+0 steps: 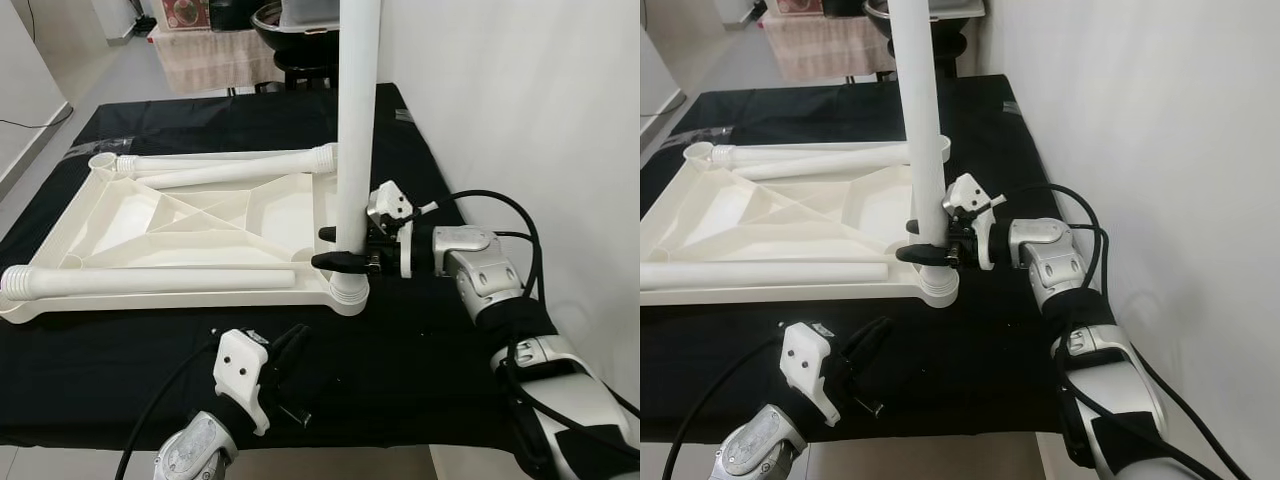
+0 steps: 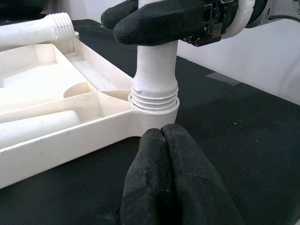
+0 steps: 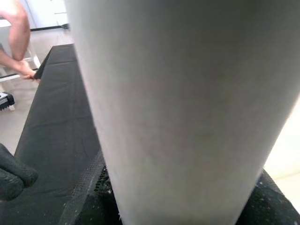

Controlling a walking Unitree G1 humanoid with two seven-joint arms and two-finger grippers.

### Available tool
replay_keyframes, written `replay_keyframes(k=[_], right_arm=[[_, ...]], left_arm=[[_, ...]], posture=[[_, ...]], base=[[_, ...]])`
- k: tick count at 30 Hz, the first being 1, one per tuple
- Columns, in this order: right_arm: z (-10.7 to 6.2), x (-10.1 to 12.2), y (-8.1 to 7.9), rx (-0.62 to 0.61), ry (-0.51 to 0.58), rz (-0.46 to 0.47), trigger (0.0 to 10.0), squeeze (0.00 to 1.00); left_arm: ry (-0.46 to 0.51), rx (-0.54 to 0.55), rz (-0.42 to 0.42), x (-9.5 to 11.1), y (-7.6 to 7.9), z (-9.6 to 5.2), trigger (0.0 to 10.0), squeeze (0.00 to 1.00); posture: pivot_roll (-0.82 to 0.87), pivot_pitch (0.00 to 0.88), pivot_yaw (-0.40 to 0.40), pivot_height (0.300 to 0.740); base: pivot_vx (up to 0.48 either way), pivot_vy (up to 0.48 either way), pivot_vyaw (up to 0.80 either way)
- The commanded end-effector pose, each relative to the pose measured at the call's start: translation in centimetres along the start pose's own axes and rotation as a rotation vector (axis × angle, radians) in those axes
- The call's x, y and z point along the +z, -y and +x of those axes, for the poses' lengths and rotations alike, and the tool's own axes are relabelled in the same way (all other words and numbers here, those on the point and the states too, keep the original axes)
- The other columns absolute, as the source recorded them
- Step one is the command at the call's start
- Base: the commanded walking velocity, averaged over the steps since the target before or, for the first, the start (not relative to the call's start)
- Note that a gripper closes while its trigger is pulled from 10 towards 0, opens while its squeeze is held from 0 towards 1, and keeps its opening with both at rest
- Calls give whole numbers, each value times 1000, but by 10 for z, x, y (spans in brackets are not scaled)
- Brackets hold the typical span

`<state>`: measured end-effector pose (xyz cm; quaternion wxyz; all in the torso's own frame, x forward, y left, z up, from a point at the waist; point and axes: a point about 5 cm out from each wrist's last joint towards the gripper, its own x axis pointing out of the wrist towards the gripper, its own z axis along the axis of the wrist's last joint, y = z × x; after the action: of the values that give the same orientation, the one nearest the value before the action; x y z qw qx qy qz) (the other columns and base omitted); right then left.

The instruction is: Building children table

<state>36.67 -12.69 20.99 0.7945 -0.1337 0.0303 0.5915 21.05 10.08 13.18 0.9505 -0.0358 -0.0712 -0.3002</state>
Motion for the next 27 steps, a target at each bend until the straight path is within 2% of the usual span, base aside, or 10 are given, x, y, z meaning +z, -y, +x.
replay_keyframes(k=[1, 6, 8, 10, 11, 18, 19, 23, 24, 27], right_arm=[[-1, -22, -8, 10, -65, 51, 0, 0], [-4, -44, -10, -212, -112, 100, 0, 0], [-5, -68, -20, -607, -183, 173, 0, 0], [-5, -68, -20, -607, -183, 173, 0, 0], [-1, -78, -67, -825, -183, 335, 0, 0], [19, -62, -78, -774, -156, 251, 0, 0], [23, -59, -75, -767, -147, 243, 10000, 0], [30, -50, -69, -711, -95, 223, 10000, 0], [28, -44, -67, -699, -71, 228, 10000, 1000], [25, -31, -65, -647, -20, 210, 10000, 1000]], left_arm=[[-4, 0, -23, -1, 3, -1, 10000, 0], [-1, 7, -24, -1, 2, -2, 10000, 0], [0, 14, -21, 0, 1, -4, 10000, 0], [0, 14, -21, 0, 1, -4, 10000, 0], [2, 26, -20, 1, -4, -5, 10000, 0], [7, 6, -30, 0, -9, 3, 10000, 0], [6, 3, -31, -1, -10, 6, 10000, 0], [-1, 16, -37, -5, -12, 7, 10000, 0], [-3, 20, -37, -5, -12, 6, 10000, 0], [-7, 26, -36, -6, -13, 5, 10000, 0]], posture=[[58, 169, -3, 740], [56, 174, -11, 740], [60, 175, -19, 740], [60, 175, -19, 740], [26, 175, 12, 740], [17, 151, 12, 740], [13, 142, 15, 740], [7, 137, 21, 740], [8, 129, 27, 740], [9, 125, 28, 740]], base=[[0, 0, 0], [0, 0, 0], [0, 0, 0], [0, 0, 0], [0, 0, 0], [0, 0, 0], [0, 0, 0], [0, 0, 0], [0, 0, 0], [0, 0, 0]])
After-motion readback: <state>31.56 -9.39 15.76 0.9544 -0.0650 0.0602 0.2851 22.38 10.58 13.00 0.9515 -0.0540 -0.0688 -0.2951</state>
